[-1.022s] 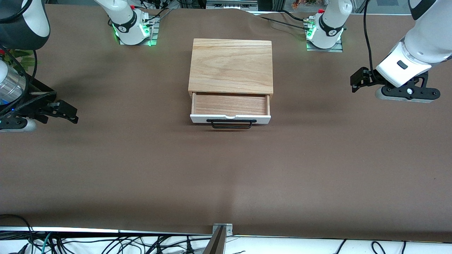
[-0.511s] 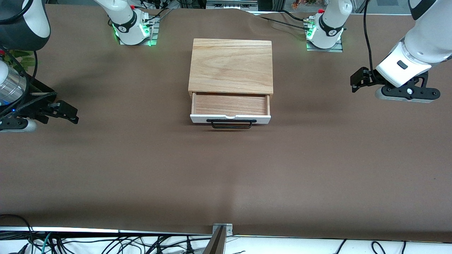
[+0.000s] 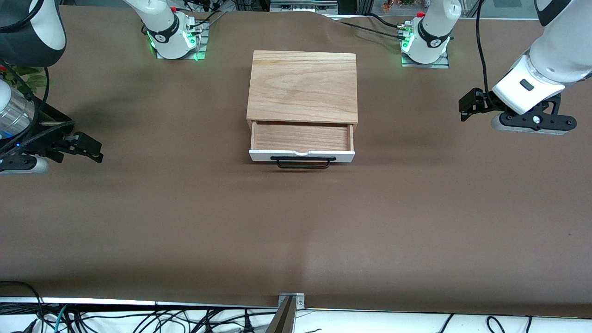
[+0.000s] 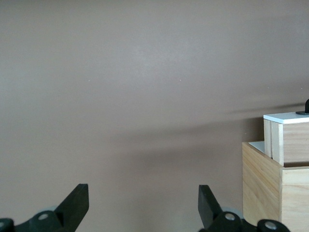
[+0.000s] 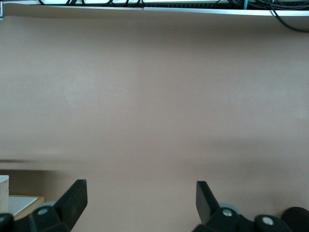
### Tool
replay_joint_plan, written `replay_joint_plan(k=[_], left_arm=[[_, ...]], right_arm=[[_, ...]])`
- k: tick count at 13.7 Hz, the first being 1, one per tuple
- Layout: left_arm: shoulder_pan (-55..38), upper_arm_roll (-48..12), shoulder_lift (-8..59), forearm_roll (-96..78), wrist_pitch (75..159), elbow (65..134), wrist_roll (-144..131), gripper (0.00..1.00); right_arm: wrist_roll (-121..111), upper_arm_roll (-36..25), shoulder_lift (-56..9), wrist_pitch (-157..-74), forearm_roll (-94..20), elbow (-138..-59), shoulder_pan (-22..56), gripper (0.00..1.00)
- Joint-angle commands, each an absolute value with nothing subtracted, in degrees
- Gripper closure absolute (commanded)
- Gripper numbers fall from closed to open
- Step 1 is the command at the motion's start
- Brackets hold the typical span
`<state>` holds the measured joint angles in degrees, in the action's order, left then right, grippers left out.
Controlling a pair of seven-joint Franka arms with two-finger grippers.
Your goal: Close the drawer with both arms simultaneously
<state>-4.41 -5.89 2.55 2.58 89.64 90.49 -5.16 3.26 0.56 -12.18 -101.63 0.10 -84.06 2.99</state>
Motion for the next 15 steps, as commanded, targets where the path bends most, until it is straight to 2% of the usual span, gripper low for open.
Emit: replay_joint_plan(k=[1,15], left_arm=[[-4.7,-5.9,2.3,3.7,88.9,90.0,-5.0,0.0],[-4.7,-5.9,2.3,3.7,88.9,90.0,-5.0,0.0]], right_arm=[[2.5,0.8,-12.7,-101.3,-0.6,-82.7,2.6,0.0],[3.4,1.2,-13.4,-101.5,-1.1,-82.5,3.3,0.0]])
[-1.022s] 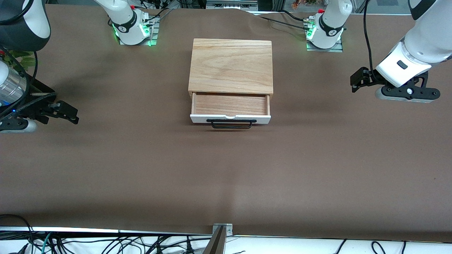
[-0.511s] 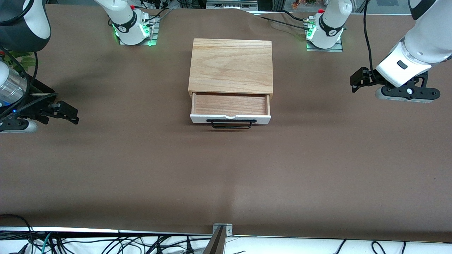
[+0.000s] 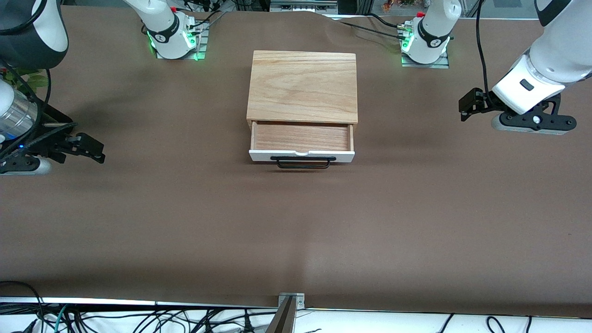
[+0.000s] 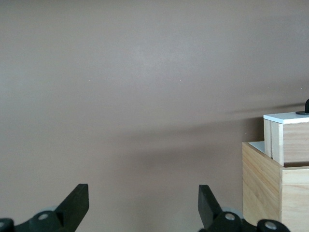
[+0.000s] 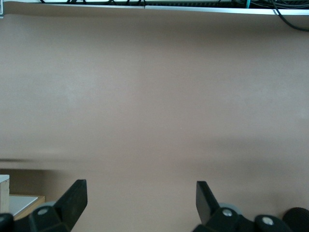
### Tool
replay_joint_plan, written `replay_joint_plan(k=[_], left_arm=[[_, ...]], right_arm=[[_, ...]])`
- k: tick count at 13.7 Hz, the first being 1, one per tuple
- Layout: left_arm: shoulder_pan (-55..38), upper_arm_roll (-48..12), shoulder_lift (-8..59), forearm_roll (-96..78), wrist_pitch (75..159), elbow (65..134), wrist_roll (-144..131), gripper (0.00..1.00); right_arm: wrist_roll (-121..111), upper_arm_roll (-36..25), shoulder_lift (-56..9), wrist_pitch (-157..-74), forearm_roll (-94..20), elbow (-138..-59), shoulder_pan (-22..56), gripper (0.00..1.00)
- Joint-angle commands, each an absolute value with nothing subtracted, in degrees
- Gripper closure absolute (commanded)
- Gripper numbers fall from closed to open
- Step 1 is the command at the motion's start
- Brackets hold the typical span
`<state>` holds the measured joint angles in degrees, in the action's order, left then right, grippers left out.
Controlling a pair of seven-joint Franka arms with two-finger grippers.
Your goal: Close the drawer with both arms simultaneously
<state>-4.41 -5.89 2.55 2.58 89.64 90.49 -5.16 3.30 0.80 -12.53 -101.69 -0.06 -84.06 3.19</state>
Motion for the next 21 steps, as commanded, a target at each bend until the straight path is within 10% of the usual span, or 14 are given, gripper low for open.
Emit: replay_joint_plan(k=[1,11,21], left_arm=[[-4.7,-5.8,2.3,3.7,88.9,90.0,-5.0,0.0],[-5.4,-5.9,3.3,-0.9,88.9,89.8,-4.7,0.0],[-13.3,-6.9,18.4,-14.3,103.7,88.2,-4.9,0.0]], right_arm=[[3.4,1.5,-13.8,-102.2,-1.2,-82.5,3.8,0.0],[3.4,2.3,-23.5,-113.3,-1.5,-82.6,15.1,0.0],[3.6,2.5,-31.8,-122.7,-1.5,-82.6,23.0,0.0]])
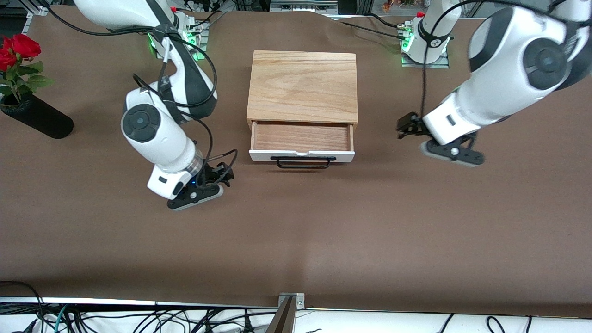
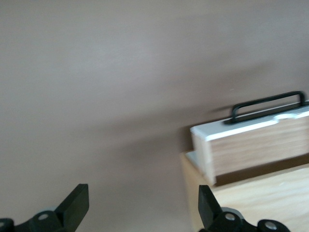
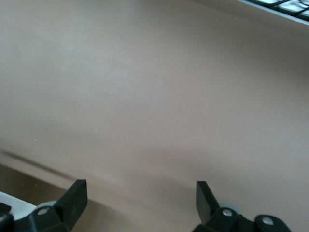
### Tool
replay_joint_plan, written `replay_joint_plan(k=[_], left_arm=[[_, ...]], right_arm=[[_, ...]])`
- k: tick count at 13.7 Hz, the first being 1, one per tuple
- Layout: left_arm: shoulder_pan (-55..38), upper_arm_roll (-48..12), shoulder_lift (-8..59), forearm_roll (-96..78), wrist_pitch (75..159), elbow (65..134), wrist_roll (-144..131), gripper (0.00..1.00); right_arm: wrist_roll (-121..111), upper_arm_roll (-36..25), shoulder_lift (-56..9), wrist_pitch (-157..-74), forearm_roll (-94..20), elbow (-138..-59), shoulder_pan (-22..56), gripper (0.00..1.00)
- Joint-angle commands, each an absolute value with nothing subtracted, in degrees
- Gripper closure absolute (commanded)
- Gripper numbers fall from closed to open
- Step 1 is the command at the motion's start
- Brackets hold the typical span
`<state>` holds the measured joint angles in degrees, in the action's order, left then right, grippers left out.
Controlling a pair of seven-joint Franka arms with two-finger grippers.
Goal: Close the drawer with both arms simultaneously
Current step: 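Move the right gripper and the left gripper toward the drawer front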
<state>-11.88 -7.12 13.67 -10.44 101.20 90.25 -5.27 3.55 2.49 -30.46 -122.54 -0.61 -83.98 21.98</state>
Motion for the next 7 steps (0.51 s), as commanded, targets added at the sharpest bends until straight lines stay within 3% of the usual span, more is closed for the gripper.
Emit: replay_joint_plan(k=[1,7], left_arm=[[-13.5,-7.0,19.9,-15.5,106.1,88.2,-4.8,0.0],[-17.4,-7.3,27.8,-20.7,123.0,88.1,-4.7,0.0]], right_arm=[[3.8,2.7,-32.3,-122.7,-1.5,-82.5,23.5,0.0],[3.8,5.5,-35.2,-126.4,-4.6,-82.5,24.5,0.0]])
